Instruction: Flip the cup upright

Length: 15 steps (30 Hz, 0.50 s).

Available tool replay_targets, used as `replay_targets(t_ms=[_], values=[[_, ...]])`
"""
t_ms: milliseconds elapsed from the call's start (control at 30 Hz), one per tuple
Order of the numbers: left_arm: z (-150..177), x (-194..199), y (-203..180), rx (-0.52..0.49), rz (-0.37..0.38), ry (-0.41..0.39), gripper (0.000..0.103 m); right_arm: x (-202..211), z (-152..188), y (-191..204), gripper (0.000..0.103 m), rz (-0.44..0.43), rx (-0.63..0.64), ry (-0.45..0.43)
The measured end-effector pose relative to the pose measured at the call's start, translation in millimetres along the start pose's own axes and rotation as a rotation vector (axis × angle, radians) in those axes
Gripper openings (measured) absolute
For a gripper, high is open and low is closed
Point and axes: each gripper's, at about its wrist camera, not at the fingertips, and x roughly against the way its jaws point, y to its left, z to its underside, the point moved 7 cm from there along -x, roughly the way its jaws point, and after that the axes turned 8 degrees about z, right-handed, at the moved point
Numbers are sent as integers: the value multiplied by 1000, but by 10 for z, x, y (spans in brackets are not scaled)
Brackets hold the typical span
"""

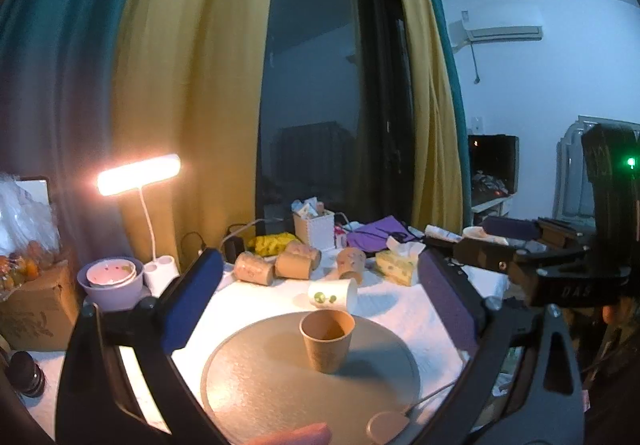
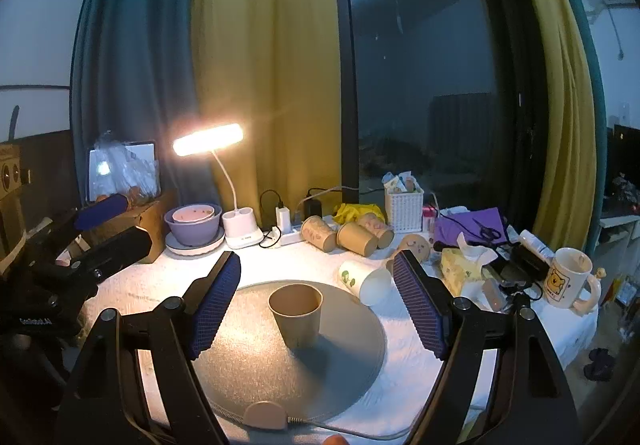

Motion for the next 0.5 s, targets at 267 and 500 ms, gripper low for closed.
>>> replay_targets(t_ms=[267, 500], values=[[60, 37, 56, 16, 6, 4, 99, 2, 13, 2, 82, -1, 2, 5], [157, 37, 88, 42, 19, 17, 99, -84, 95, 39, 82, -11, 4, 37]])
